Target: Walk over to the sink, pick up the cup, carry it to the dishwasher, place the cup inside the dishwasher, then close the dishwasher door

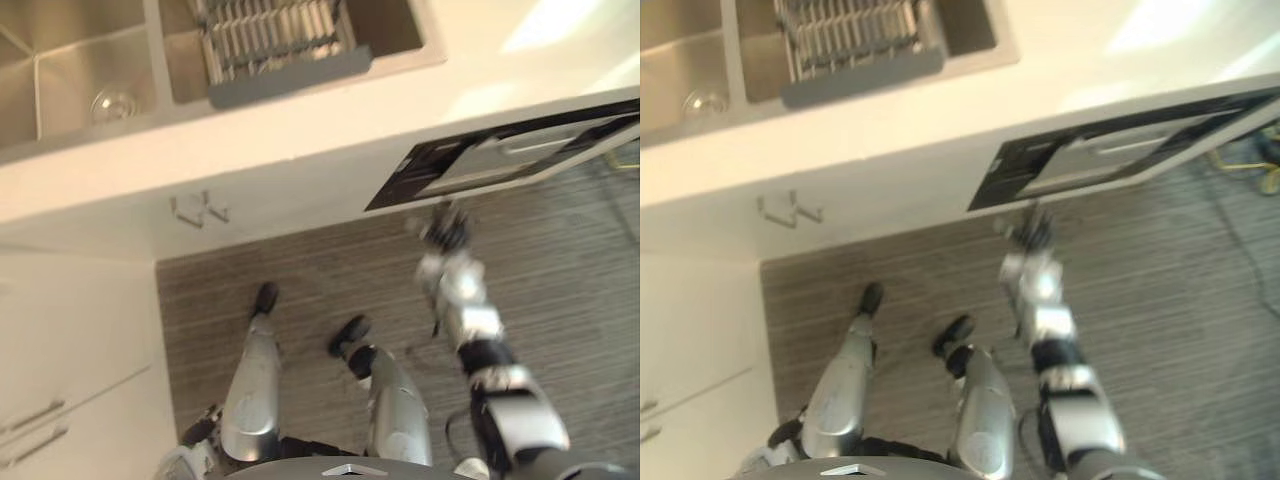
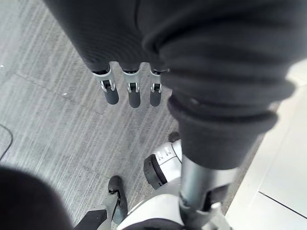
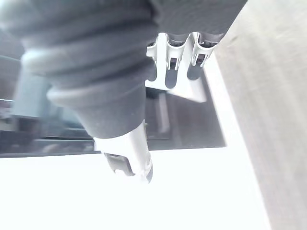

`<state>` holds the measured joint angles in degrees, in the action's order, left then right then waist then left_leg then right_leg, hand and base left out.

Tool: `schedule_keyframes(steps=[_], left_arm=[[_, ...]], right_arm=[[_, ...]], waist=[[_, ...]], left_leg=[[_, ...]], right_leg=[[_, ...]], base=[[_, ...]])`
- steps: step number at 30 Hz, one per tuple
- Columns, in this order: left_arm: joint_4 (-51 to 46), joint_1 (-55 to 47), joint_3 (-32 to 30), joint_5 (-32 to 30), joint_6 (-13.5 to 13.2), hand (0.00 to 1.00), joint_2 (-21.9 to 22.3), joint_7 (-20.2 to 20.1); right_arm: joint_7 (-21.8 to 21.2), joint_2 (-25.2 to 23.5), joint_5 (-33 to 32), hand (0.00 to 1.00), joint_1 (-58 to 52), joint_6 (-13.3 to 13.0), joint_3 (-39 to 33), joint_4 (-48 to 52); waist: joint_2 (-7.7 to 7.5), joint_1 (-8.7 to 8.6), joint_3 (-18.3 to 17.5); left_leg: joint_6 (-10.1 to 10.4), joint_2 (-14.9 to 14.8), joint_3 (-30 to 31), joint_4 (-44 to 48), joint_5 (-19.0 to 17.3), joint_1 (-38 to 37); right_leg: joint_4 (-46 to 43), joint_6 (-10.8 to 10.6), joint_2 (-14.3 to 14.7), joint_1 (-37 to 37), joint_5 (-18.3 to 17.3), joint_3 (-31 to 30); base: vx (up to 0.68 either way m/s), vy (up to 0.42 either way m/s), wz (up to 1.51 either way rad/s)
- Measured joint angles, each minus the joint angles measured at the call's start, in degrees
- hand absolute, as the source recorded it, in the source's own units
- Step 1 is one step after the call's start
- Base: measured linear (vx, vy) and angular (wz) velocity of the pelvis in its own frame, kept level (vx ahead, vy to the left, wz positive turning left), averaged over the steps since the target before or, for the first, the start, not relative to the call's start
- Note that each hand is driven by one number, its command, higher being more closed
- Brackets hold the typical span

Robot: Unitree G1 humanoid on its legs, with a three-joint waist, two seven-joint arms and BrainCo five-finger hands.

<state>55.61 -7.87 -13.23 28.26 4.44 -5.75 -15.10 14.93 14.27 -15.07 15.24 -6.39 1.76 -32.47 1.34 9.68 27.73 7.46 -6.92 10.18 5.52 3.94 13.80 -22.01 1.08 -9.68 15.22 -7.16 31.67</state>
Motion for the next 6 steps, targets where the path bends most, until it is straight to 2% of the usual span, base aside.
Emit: schedule_keyframes(steps=[2,6], left_arm=[[0.3,-2.5,0.0,2.2,0.9,0.0,-0.9,0.5],[1.9,-4.4,-0.1,5.4,3.5,0.0,-1.7,1.0]], right_arm=[[-1.2,-4.1,1.2,0.0,-9.4,-0.1,0.0,-7.6],[-4.0,-6.7,5.4,0.0,-17.3,-2.1,-4.9,-19.9]], waist=[[-1.83,-1.35,-3.4],[-2.35,-3.58,-8.8]], left_leg=[[-0.2,0.5,-2.6,-0.7,-1.1,-3.5],[-1.1,1.7,-5.5,-1.9,-2.1,-8.9]], right_leg=[[2.8,-1.5,0.0,-3.1,0.9,-1.6],[7.3,-3.7,-0.2,-9.1,2.6,-2.8]], base=[[0.16,0.122,-0.32],[0.15,0.099,-0.16]])
